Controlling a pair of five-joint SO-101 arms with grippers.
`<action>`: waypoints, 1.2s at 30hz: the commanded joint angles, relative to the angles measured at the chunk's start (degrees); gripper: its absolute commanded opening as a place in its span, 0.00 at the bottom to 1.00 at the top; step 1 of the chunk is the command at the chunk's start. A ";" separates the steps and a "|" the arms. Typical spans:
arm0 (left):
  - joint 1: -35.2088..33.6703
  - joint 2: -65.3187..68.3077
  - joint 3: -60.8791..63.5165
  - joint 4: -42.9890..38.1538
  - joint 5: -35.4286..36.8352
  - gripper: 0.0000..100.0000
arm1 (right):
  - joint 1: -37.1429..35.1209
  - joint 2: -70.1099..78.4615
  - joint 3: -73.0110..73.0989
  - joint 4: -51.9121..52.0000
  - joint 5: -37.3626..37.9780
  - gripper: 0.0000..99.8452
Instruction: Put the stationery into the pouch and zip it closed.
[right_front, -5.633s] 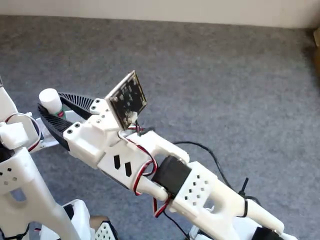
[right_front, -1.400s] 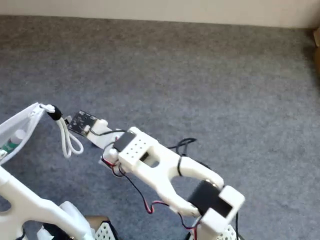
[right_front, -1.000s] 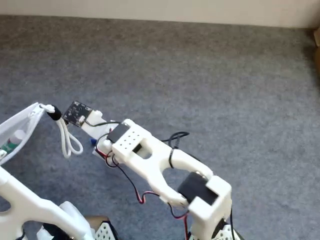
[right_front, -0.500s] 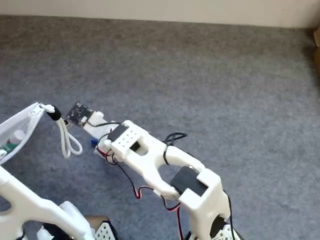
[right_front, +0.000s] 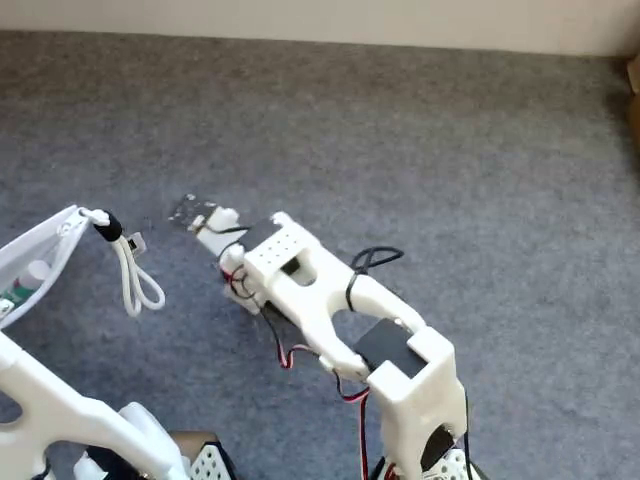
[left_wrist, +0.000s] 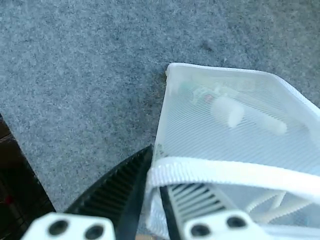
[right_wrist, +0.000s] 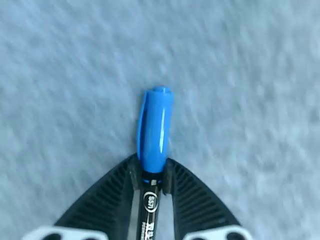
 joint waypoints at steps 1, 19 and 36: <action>-0.40 -0.31 -3.38 -0.44 0.70 0.01 | 3.65 -0.48 -4.70 7.16 4.75 0.00; 25.80 -23.69 3.82 -5.71 -1.67 0.01 | 13.76 -0.75 -15.08 9.71 -8.70 0.00; 40.40 -24.57 12.44 -9.93 -4.31 0.01 | 21.14 -3.91 -23.16 8.92 -21.01 0.00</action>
